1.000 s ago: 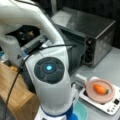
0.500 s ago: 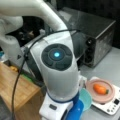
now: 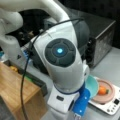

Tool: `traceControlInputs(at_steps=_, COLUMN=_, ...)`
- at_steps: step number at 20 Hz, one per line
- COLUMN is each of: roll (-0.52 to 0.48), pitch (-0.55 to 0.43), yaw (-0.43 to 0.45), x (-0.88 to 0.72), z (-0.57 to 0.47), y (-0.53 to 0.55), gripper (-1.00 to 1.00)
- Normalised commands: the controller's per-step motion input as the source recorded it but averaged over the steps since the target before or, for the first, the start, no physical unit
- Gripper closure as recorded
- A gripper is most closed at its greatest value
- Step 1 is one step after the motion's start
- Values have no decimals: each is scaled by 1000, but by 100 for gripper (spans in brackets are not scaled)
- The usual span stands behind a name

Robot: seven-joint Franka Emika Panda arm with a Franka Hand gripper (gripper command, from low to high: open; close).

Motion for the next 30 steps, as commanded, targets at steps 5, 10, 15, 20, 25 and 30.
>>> traceControlInputs(at_steps=5, roll=-52, pitch=-125, yaw=-160, x=-459, z=-11, y=604, gripper=100)
traceControlInputs(at_steps=10, roll=-116, pitch=-157, yaw=-227, x=-660, z=32, y=605, gripper=100)
traceControlInputs(at_steps=15, roll=-164, pitch=-209, yaw=-289, x=-742, z=-73, y=364, gripper=100)
traceControlInputs(at_steps=20, roll=-131, pitch=-254, yaw=-236, x=-714, z=-119, y=79, gripper=100)
traceControlInputs(at_steps=25, roll=-65, pitch=-271, yaw=-213, x=-658, z=-110, y=1, gripper=100)
traceControlInputs(at_steps=30, roll=-56, pitch=-241, yaw=-212, x=-559, z=-102, y=23, gripper=100)
